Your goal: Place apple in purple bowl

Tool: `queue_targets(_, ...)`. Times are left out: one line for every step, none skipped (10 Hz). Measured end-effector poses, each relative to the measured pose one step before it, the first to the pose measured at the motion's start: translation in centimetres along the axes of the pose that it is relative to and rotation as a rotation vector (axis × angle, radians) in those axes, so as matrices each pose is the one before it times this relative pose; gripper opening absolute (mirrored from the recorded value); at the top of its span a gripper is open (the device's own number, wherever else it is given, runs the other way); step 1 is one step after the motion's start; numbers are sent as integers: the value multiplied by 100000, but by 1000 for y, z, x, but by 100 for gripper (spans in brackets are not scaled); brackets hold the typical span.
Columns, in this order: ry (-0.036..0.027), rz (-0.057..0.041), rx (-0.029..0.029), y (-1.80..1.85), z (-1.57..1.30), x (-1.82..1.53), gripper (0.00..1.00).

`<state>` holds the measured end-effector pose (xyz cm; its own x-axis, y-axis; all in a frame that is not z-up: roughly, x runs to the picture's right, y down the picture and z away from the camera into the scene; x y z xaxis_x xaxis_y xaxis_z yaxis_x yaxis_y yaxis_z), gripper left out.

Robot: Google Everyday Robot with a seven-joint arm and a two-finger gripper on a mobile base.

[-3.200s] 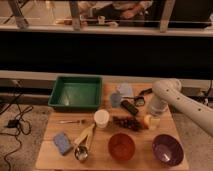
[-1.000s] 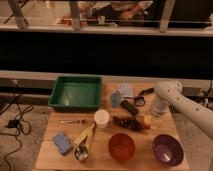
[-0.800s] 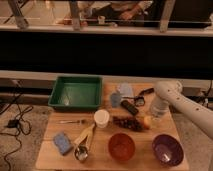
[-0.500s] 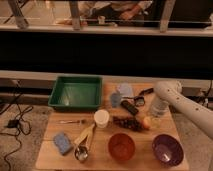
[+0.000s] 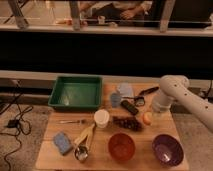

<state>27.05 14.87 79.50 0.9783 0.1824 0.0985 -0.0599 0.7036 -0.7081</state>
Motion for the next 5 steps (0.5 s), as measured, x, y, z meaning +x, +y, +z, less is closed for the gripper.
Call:
queue_targets(-1692, 54, 2039, 160, -1764, -249, 0)
queue_targets(-916, -60, 1539, 286, -1311, -119, 0)
queue_targets(-138, -390, 1339, 686, -1334, 82, 0)
queue_targets(254, 195, 1294, 760, -1206, 468, 0)
queue_targets(425, -223, 375, 684, -451, 310, 0)
